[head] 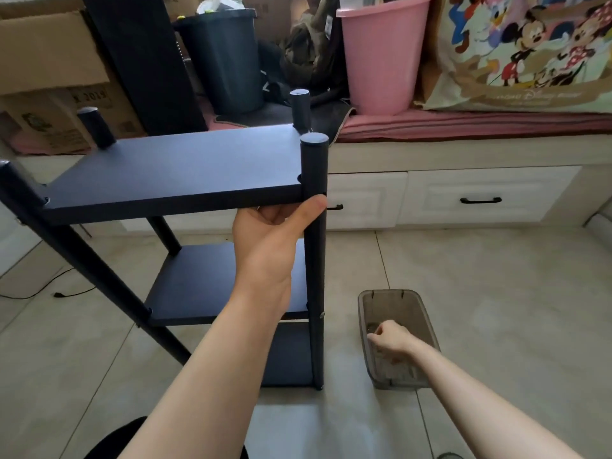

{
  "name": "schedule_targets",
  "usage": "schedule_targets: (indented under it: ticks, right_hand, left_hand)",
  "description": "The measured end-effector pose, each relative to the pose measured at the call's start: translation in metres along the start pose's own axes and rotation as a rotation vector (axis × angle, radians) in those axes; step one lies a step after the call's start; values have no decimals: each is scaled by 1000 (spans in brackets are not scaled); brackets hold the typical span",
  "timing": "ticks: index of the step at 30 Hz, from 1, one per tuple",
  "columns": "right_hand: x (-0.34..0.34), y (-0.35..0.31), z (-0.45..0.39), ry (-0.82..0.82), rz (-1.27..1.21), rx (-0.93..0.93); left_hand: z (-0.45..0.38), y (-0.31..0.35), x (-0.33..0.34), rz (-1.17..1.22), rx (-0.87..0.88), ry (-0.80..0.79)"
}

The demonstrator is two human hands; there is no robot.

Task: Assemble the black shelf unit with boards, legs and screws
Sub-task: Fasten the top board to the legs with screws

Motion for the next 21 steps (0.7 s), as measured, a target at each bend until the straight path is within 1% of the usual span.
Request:
schedule_targets:
  ticks: [4, 7, 10, 13, 16, 19, 21]
  right_hand:
    - [36, 13, -13, -7, 149, 50]
    - [55, 18, -14, -25, 160, 81]
    - [65, 19, -12, -15, 186, 69]
    - [74, 18, -6, -93, 193, 33]
    - [86, 17, 1, -191, 151, 0]
    - [97, 17, 3, -266, 0, -11]
    - [99, 19, 0, -257, -82, 29]
  left_hand:
    - [0, -1, 1, -16, 9, 2]
    - [1, -1, 2, -9, 20, -8]
    - [2, 1, 2, -15, 21, -16]
    - [4, 3, 4, -2, 12, -14]
    - [6, 4, 6, 10, 4, -11]
    - [8, 5, 7, 14, -6, -1]
    - [9, 6, 7, 17, -14, 2]
Point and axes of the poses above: each hand's wrist, its own z-axis away from the middle knuckle, its own x-axis out of the palm, y = z × x, the point moved 3 cm from there along -z, towards the middle knuckle, and after that the axes turned 10 degrees about z, right-handed, at the moved point
